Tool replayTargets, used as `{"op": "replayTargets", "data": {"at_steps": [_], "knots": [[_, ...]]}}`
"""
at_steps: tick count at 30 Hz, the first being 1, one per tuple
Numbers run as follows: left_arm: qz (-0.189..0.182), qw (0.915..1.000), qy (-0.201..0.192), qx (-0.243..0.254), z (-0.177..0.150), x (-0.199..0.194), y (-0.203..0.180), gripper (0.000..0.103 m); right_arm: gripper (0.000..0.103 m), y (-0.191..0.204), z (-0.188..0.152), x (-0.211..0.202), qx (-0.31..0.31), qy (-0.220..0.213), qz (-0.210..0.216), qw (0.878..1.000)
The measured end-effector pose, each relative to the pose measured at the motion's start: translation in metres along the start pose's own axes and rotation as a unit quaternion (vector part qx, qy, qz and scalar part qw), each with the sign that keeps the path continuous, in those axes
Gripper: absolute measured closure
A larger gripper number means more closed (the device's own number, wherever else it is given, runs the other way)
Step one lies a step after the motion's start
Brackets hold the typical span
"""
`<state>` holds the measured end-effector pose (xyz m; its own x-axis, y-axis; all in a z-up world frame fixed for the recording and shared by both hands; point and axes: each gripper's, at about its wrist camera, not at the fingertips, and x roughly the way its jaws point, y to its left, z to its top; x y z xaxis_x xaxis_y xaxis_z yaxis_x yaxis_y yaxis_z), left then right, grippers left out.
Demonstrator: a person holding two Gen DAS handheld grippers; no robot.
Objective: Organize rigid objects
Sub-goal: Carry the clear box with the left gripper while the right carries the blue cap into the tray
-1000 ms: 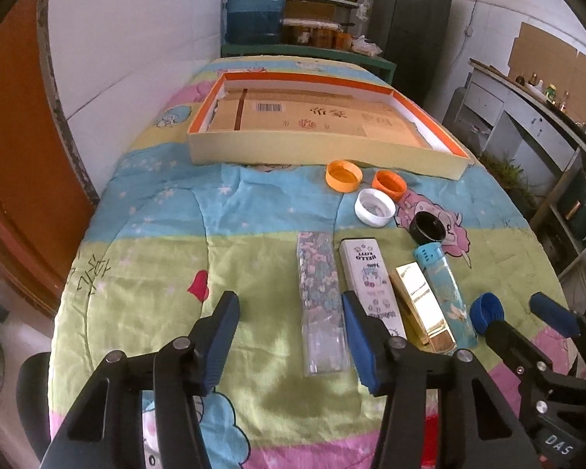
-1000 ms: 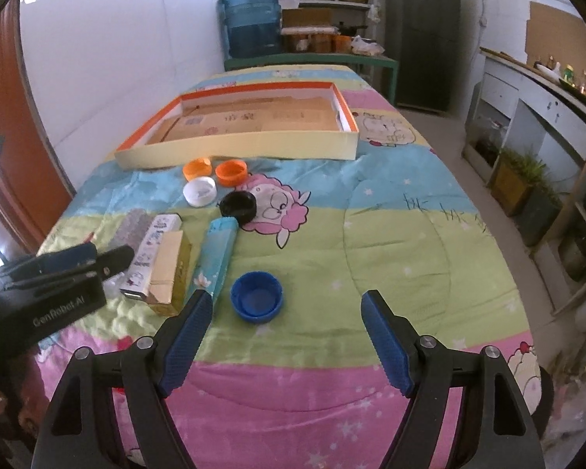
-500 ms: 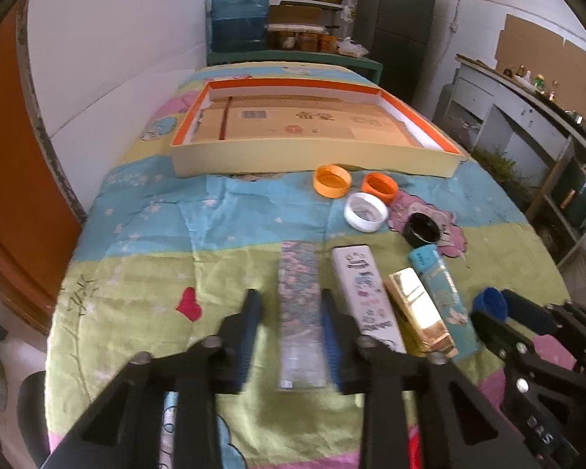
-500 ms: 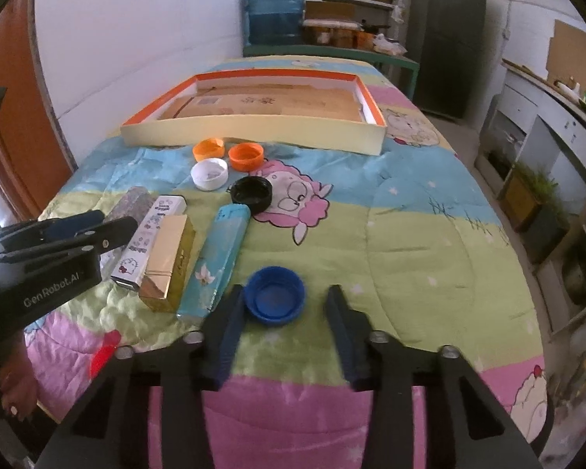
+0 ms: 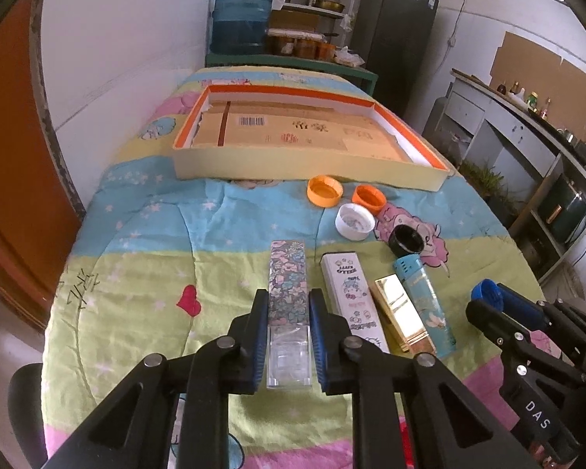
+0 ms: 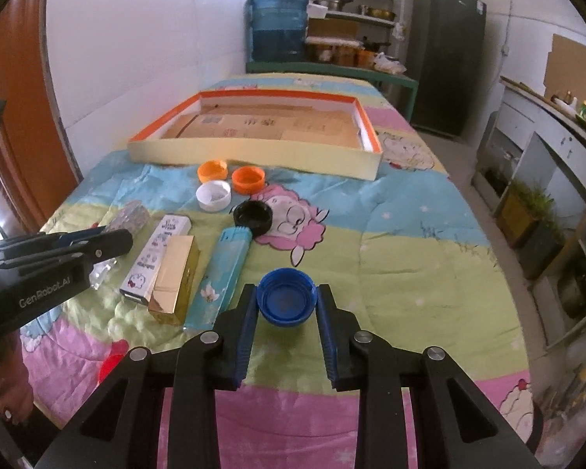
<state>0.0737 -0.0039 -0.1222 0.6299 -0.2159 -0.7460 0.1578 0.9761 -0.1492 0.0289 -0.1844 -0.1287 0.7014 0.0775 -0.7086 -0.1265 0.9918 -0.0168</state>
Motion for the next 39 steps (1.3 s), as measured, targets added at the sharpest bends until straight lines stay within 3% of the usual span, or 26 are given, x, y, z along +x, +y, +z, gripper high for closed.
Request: {"op": "replayTargets", "data": {"at_steps": [12, 22, 28, 39], "knots": [[0.025, 0.9988, -0.043, 0.001, 0.022, -0.033, -0.001, 0.083, 0.073, -0.007, 0.022, -0.016, -0.002, -0.028, 0.01, 1.0], [0.034, 0.9977, -0.058, -0.004, 0.059, -0.039, 0.0, 0.083, 0.073, -0.013, 0.069, -0.024, -0.023, -0.06, 0.034, 0.997], [0.041, 0.9962, -0.077, 0.002, 0.099, -0.032, 0.004, 0.083, 0.073, -0.027, 0.109, -0.014, -0.035, -0.07, 0.044, 0.996], [0.037, 0.9974, -0.061, 0.012, 0.156, 0.025, 0.004, 0.083, 0.073, -0.047, 0.173, 0.044, -0.051, -0.056, 0.079, 0.994]]}}
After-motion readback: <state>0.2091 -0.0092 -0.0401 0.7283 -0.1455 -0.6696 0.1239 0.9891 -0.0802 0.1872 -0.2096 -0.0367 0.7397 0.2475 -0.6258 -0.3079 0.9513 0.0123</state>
